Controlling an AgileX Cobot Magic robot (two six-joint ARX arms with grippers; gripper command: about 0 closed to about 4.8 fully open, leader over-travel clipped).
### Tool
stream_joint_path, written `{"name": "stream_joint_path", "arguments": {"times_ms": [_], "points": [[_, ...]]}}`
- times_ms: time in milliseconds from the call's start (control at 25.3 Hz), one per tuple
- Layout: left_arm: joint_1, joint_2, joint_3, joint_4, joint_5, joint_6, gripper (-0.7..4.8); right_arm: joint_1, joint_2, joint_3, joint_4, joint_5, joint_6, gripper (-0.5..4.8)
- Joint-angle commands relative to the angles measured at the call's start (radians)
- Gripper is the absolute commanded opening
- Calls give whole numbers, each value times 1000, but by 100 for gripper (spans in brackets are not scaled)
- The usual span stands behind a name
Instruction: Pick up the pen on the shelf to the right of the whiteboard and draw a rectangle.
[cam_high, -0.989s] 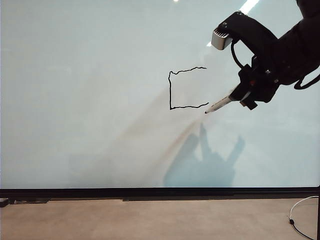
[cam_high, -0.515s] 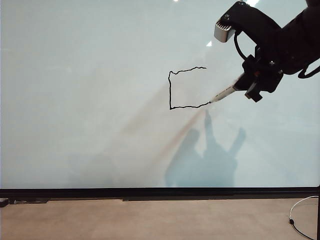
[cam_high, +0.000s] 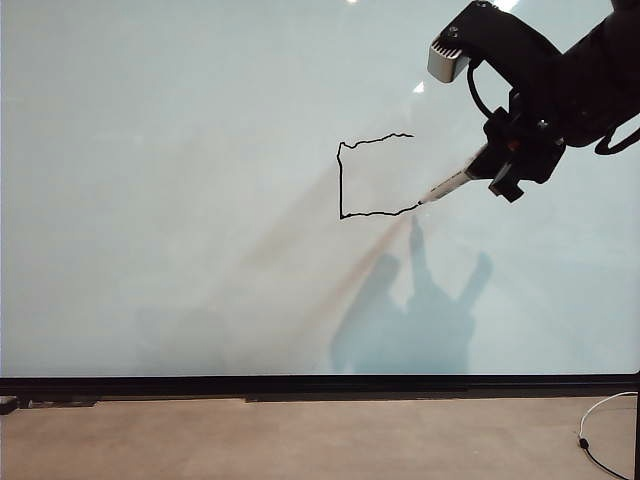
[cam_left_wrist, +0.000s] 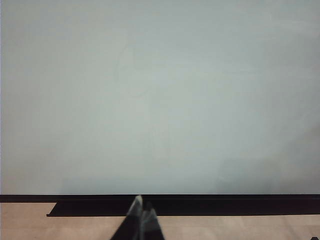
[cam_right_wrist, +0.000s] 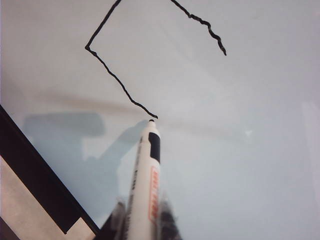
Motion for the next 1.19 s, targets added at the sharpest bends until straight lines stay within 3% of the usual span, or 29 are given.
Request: {"name": "stream_joint_path", "arguments": {"times_ms": [40,1187], "points": [[0,0,3,8,4,5,-5,0,11,5,22,1,0,-5],[0,0,3,8,4,5,-4,-7,35,5,64,9,11,-5]]}}
